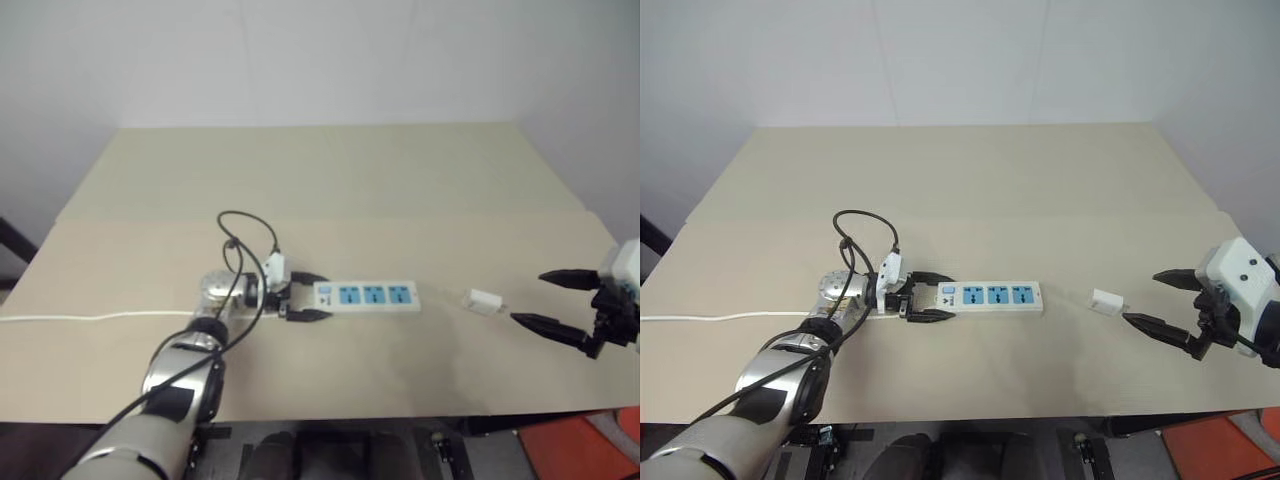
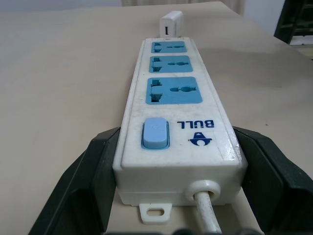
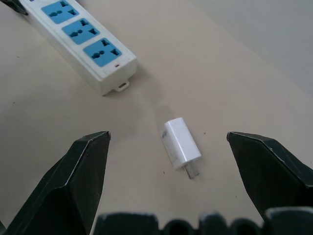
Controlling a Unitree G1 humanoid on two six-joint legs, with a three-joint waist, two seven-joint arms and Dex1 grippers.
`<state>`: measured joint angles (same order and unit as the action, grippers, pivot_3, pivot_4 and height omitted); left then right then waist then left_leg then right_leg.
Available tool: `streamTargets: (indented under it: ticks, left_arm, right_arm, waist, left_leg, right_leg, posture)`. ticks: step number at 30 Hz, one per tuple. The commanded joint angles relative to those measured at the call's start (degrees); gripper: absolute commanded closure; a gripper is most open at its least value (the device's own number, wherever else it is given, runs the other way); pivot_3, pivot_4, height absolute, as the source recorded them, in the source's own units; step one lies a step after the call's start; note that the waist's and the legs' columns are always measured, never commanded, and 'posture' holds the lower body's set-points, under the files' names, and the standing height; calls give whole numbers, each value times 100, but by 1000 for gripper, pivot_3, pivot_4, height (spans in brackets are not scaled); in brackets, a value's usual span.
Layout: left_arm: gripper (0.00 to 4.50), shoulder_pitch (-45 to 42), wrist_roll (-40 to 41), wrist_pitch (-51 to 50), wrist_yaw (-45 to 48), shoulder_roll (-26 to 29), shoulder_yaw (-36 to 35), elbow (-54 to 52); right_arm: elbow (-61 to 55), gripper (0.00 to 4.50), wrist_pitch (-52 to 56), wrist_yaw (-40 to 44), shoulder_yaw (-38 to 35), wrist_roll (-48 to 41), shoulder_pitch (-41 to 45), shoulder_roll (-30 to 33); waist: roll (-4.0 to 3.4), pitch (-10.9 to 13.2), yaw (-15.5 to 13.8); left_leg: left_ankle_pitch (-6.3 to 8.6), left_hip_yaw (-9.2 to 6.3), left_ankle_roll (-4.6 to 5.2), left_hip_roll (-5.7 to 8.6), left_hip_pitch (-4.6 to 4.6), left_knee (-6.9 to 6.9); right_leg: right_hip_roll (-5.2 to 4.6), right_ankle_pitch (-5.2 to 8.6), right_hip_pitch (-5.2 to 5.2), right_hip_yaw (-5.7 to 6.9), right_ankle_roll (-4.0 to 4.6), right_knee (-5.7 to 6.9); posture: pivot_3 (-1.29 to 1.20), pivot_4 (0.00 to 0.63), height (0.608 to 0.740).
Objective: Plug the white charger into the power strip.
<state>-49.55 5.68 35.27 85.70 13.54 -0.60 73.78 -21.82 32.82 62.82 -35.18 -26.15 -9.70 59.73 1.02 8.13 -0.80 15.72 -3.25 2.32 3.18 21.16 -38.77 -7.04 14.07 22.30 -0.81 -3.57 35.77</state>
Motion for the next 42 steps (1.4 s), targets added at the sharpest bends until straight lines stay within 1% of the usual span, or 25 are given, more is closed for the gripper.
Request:
streamTargets:
  ticks: [1,3,5,8,10,12,14,16,17,20,22,23,26,31,37,42]
  left_arm:
    - [1259,20,-139,118,-115,-59,-15,43]
    - [1259,38,-173,123,-98,-79,-15,34]
    - [1259,39,-175,103,-41,-89,-40,17]
    - [1259,36,-212,129,-50,-90,-40,4]
    - [1259,32,-226,133,-32,-95,-32,-3]
    - [1259,28,-259,161,-56,-112,-9,-5]
    - [1259,30,-275,176,-34,-131,4,-12]
    - [1259,30,-291,164,9,-148,24,-25]
    - [1259,31,-302,154,51,-149,41,-34]
    - [1259,55,-268,150,233,-156,47,-80]
    - [1259,72,-210,147,368,-168,23,-130]
    - [1259,75,-187,159,401,-180,14,-150]
    - [1259,71,-144,183,467,-207,-2,-200]
    - [1259,40,-90,202,563,-241,-35,-264]
    - [1259,2,34,137,639,-281,-148,-321]
    - [1259,-37,82,95,639,-299,-214,-349]
  right_arm:
    - [-135,0,131,-20,-151,-159,102,92]
    - [-127,0,288,26,-91,-206,195,238]
    - [-133,0,621,123,42,-311,349,537]
    - [-102,0,1037,215,528,-437,763,1086]
    - [64,0,1406,235,1305,-500,1456,1507]
    - [358,0,1746,312,2493,-237,2530,1749]
    - [725,0,1878,443,3712,395,3605,1682]
    - [1261,0,1933,652,4874,1188,4634,1394]
    - [1526,0,1926,788,5344,1525,5043,1255]
    - [2265,0,1927,1179,6271,2184,5909,858]
    - [2736,0,1858,1331,6719,2581,6295,596]
    - [2921,0,1803,1409,6868,2733,6424,500]
    - [3261,0,1636,1692,7126,3029,6654,332]
    - [3535,0,1487,2027,7344,3406,6835,120]
    - [3599,0,1415,2208,7329,3631,6746,14]
    - [3724,0,1269,2179,7276,3714,6601,-86]
  waist:
    - [0,0,1]
    - [-1,0,0]
    - [-5,-3,8]
    - [-8,-5,12]
    - [-10,-6,19]
    - [-11,-7,30]
    - [-13,-7,29]
    - [-10,-6,34]
    - [-13,-8,39]
    - [-17,-11,7]
    - [-21,-13,20]
    - [-22,-13,14]
    - [-22,-13,13]
    - [-23,-14,31]
    - [-23,-14,40]
    - [-23,-14,47]
  left_leg:
    - [0,0,0,0,0,-1]
    - [0,0,0,1,-1,-2]
    - [0,0,0,1,-1,-3]
    - [0,0,0,0,-1,-3]
    - [0,-1,0,0,-2,-2]
    - [0,1,0,-1,-1,-3]
    - [0,-1,-1,-2,-2,-1]
    - [0,-3,-1,0,3,-1]
    - [0,-2,-1,2,8,-3]
    - [-2,-2,-5,11,34,-6]
    - [-14,-1,-23,14,82,-17]
    - [-29,-1,-48,18,93,-18]
    - [-31,-2,-50,24,119,-21]
    - [-30,0,-49,37,122,-22]
    - [-30,1,-49,39,121,-23]
    - [-36,5,-59,39,129,-23]
  right_leg:
    - [0,0,-1,0,0,0]
    - [-1,0,-2,0,0,0]
    - [-2,0,-3,0,0,0]
    - [-3,0,-2,2,0,0]
    - [-4,0,-2,3,0,-1]
    - [-5,0,1,2,0,-1]
    - [-6,0,-1,6,0,-7]
    - [-7,0,5,7,0,-8]
    - [-8,0,7,8,0,-10]
    - [-13,0,41,10,-1,1]
    - [-15,-2,92,9,-2,24]
    - [-15,-2,101,10,-2,32]
    - [-18,-3,123,14,-2,40]
    - [-21,-5,128,13,-6,36]
    - [-21,-5,140,13,-6,39]
    - [-21,-5,157,12,-6,46]
  posture:
    - [0,150,740]
    - [0,150,740]
    - [0,150,740]
    - [0,150,740]
    - [0,150,740]
    - [0,150,740]
    - [0,150,740]
    - [0,150,740]
    - [0,150,740]
    - [0,150,740]
    - [0,150,740]
    - [0,150,740]
    - [0,150,740]
    - [0,150,740]
    - [0,150,740]
    - [0,150,740]
